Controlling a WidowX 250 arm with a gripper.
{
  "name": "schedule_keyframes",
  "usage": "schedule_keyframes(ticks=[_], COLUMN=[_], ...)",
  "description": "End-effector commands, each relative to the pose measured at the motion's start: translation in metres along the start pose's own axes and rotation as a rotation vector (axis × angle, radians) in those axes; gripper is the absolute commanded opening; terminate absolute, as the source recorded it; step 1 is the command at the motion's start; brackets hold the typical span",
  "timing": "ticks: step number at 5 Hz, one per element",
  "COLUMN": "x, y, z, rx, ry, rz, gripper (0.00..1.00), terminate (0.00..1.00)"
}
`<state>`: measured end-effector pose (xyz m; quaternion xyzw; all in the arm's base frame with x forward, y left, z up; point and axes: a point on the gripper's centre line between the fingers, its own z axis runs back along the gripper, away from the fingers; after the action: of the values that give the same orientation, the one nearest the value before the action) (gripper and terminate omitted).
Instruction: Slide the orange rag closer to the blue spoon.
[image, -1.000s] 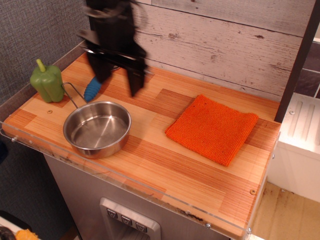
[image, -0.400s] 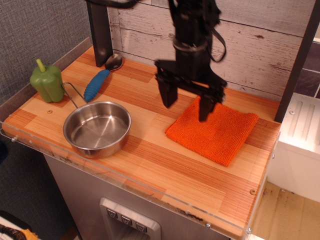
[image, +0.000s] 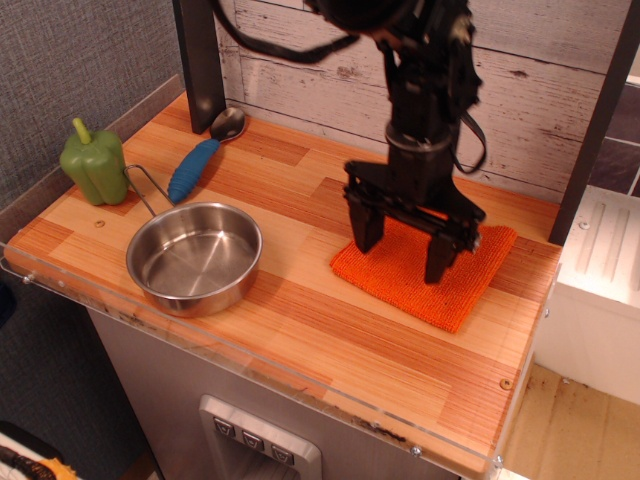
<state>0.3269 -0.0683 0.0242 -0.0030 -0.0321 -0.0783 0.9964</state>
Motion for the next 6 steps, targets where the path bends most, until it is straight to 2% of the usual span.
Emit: schedule_keyframes(ticks=[1,3,5,6], x=[0.022,0.015,0.018,0.021], y=[-0.014,0.002,0.064,0.09], z=[-0.005,-0.03,-0.024,-0.023], rx=[0.0,0.044,0.096,0.098], ry=[-0.04,0.039,0.039,0.044], rz=[-0.037,-0.033,0.116,0.165], gripper=[1.0,1.0,1.0,1.0], terminate=[0.0,0.0,0.0,0.0])
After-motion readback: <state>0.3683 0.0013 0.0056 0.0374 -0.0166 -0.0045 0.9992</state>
